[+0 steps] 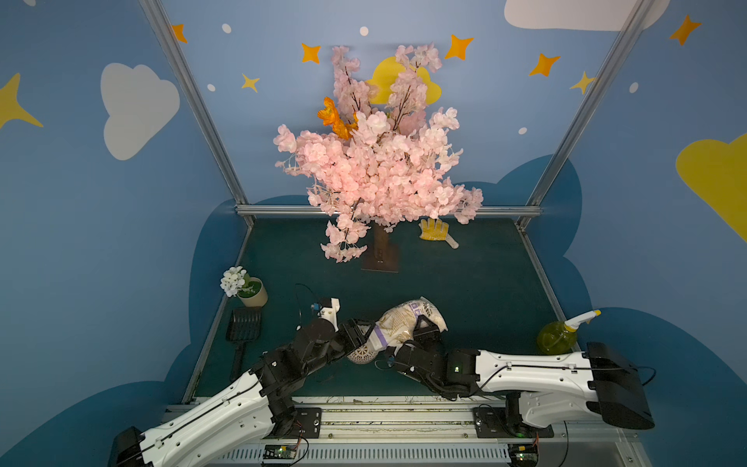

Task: Pour the oats into the breakfast bowl
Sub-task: Pour the oats into the bowl.

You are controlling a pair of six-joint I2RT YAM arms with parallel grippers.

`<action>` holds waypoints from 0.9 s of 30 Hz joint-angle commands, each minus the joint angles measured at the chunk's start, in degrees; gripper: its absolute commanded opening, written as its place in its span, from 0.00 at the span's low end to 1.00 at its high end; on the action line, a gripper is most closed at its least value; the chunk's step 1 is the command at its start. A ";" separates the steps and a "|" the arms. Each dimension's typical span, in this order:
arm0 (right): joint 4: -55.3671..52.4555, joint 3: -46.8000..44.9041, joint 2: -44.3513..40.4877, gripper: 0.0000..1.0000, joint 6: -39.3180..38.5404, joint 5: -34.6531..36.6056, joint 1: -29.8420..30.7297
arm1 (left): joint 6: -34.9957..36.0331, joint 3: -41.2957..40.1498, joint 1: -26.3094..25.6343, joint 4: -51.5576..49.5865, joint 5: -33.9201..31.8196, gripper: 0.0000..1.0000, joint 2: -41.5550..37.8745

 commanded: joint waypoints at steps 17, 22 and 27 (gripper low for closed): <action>14.03 2.22 2.02 0.00 -5.91 11.53 -0.29 | -4.01 -4.19 0.16 2.86 -0.94 0.62 -0.37; 16.62 1.32 2.40 0.00 -9.02 12.42 -0.20 | -4.37 -4.62 0.20 3.39 -1.63 0.59 0.12; 19.46 0.55 2.53 0.00 -12.25 13.17 0.06 | -4.50 -5.06 0.23 3.72 -1.72 0.53 0.81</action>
